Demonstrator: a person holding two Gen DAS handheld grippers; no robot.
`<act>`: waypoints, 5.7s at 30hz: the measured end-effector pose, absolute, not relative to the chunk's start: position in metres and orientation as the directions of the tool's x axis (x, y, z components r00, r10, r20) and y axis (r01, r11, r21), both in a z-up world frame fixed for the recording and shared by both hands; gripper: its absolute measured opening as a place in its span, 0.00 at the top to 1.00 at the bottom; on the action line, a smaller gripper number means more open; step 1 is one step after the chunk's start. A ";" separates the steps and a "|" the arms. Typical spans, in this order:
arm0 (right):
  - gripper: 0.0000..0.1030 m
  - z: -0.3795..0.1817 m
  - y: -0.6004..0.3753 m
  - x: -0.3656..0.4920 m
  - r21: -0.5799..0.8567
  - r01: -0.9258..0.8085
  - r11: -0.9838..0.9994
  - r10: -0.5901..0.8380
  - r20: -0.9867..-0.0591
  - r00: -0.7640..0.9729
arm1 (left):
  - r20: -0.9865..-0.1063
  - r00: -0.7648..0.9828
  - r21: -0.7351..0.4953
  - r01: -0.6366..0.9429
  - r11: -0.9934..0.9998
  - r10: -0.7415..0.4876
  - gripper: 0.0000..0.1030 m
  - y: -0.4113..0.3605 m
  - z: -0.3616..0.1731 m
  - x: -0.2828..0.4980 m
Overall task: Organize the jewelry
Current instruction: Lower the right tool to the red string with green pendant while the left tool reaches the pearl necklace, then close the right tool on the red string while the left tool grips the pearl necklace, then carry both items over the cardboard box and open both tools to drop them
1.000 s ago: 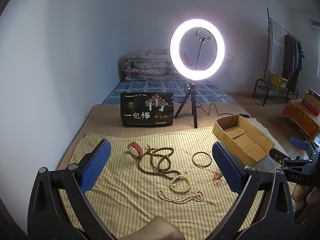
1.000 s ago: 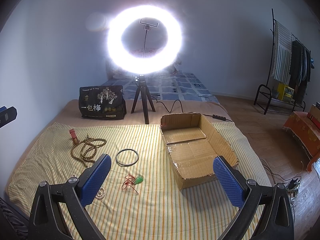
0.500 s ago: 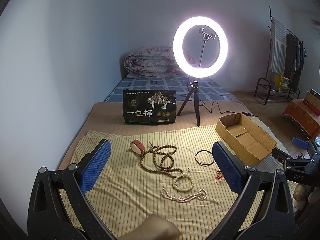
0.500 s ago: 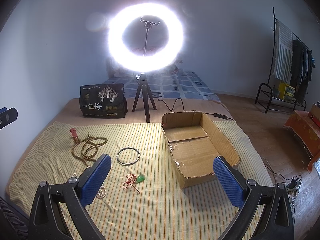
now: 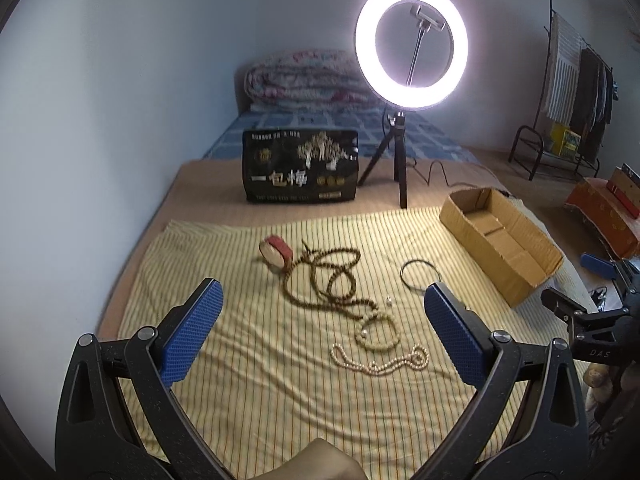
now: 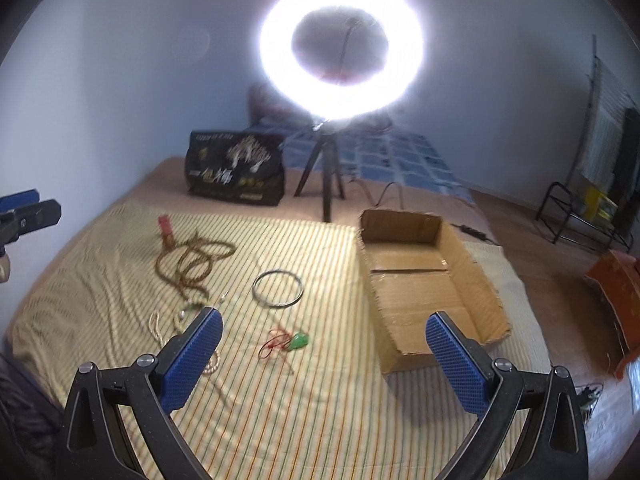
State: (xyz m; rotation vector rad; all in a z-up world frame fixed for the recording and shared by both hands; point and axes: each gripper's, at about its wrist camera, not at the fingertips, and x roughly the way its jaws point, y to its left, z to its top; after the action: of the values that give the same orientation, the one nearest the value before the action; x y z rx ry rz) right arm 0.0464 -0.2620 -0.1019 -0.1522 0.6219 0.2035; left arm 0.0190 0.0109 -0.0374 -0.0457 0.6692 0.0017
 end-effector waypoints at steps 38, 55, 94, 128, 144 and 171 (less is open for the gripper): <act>0.45 -0.217 -0.228 0.152 0.075 -0.459 0.885 0.271 -0.885 0.379 | -0.934 0.288 -0.206 0.054 0.977 -0.213 0.52 -0.029 -0.208 0.094; 0.50 -0.237 -0.216 0.175 0.052 -0.440 0.896 0.232 -0.901 0.366 | -0.931 0.313 -0.164 0.103 0.981 -0.188 0.90 -0.048 -0.217 0.109; 0.83 -0.177 -0.230 0.157 0.087 -0.445 0.891 0.316 -0.823 0.472 | -0.757 0.573 -0.315 0.099 0.944 -0.313 0.99 -0.008 -0.108 0.092; 0.83 -0.108 -0.359 0.181 0.065 -0.211 0.975 0.191 -0.728 0.658 | -0.583 0.656 -0.374 0.308 0.875 -0.479 0.99 -0.117 -0.017 0.163; 0.82 -0.126 -0.425 0.199 0.082 -0.065 0.995 0.105 -0.762 0.639 | -0.584 0.597 -0.372 0.406 0.835 -0.550 0.99 -0.200 -0.027 0.208; 0.68 -0.157 -0.436 0.207 0.058 -0.035 0.998 0.068 -0.818 0.571 | -0.709 0.518 -0.317 0.373 0.872 -0.479 0.98 -0.242 -0.086 0.236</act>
State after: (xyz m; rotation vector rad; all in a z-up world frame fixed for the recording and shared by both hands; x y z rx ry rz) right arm 0.2068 -0.4357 -0.1570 0.0367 0.9613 0.0604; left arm 0.2359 -0.2417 -0.0861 -0.1303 0.8902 -0.5134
